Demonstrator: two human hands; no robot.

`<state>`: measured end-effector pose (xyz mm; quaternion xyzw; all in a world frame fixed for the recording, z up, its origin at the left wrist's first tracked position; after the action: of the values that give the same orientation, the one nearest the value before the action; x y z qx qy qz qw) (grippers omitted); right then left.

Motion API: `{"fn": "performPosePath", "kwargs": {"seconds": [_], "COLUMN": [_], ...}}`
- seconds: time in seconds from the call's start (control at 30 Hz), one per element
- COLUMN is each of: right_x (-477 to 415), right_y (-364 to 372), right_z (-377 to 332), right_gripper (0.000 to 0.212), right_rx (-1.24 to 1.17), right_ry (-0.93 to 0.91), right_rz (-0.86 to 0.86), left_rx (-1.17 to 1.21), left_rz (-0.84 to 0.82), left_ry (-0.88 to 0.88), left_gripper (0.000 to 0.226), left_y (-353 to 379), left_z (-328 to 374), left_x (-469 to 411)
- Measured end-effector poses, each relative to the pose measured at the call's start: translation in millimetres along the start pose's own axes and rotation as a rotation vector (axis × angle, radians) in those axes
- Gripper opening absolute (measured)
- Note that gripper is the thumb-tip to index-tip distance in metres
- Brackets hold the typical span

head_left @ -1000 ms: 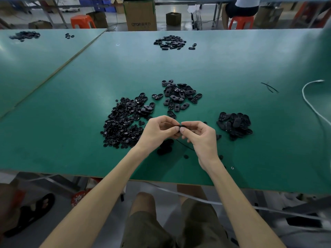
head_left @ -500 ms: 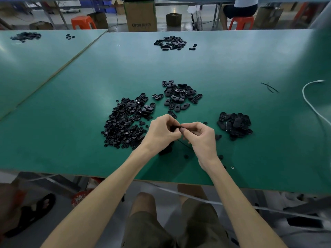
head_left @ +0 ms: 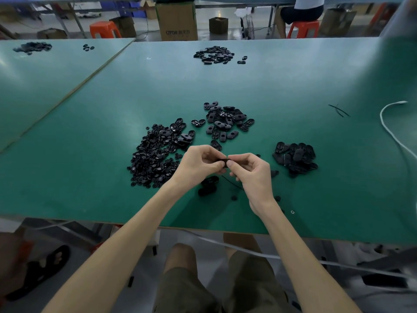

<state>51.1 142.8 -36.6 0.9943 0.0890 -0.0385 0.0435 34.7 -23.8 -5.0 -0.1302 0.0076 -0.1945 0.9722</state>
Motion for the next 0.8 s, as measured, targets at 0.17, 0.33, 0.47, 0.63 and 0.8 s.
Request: {"fn": "performPosePath", "kwargs": {"seconds": [0.17,0.33,0.47,0.63,0.8], "right_x": [-0.8,-1.0,-2.4,-5.2,-2.8], "right_y": [-2.3,-4.9,-2.7,-4.4,-3.8], "right_z": [1.1,3.0,2.4,-0.1,0.0], "right_gripper": [0.01,0.025,0.018,0.017,0.019], "right_rx": [0.017,-0.034,-0.019,0.131,0.215], "right_ry": [0.0,0.008,0.017,0.068,0.098], "right_rz": [0.031,0.096,0.042,0.067,0.006], "left_rx": [-0.08,-0.087,-0.003,-0.058,-0.097], "left_rz": [0.056,0.116,-0.006,-0.235,-0.336], "left_ry": [-0.01,0.061,0.08,0.079,0.024], "left_gripper": [0.019,0.011,0.011,0.011,0.03], "left_y": [6.3,11.5,28.6,74.8,98.6], "left_z": [2.5,24.2,48.4,67.8,71.5], "left_x": [-5.6,-17.4,-41.8,-77.6,-97.0]}}
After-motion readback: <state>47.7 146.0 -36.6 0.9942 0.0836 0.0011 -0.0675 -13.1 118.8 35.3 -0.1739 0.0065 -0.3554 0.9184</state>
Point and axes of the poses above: each hand's wrist, its own x-axis away from the middle knuckle, its own y-axis out of the palm, z = x × y, the point moved 3 cm from there along -x, towards the middle knuckle, and after that the axes turned 15 degrees about -z, right-handed, at the moved point
